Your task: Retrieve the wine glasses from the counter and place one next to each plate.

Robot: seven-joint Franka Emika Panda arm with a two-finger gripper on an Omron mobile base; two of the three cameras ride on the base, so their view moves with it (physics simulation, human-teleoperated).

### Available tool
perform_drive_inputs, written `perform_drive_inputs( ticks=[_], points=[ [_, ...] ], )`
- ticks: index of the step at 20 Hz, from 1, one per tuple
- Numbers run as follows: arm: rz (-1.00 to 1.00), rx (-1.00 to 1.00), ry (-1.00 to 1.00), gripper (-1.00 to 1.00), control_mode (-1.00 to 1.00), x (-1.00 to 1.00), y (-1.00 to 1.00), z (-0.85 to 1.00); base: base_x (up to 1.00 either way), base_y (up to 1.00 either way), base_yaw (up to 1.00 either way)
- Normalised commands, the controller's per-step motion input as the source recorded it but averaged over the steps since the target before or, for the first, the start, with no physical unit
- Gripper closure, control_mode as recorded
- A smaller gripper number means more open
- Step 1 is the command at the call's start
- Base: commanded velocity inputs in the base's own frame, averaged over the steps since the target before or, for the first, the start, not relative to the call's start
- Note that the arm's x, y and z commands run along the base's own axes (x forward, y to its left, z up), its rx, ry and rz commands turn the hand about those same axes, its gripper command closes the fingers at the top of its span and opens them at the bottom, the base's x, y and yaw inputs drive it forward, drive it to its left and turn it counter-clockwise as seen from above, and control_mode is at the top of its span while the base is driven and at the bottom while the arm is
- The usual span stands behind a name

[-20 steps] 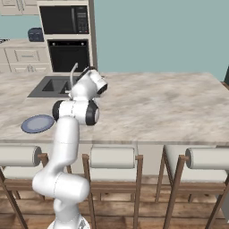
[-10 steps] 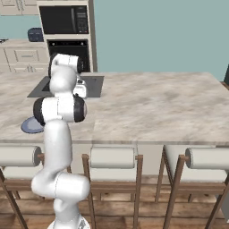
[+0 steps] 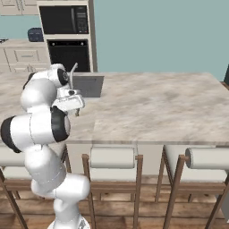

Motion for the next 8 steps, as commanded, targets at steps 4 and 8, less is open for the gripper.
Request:
perform_drive_inputs(
  ticks=[4,8],
  points=[
    [0.0,0.03,-0.7,-1.0,-1.0,-1.0,-0.41,0.07,0.0,0.0,0.0],
    [0.0,0.03,-0.79,-1.0,-1.0,-1.0,-0.42,0.16,0.0,0.0,0.0]
  ],
)
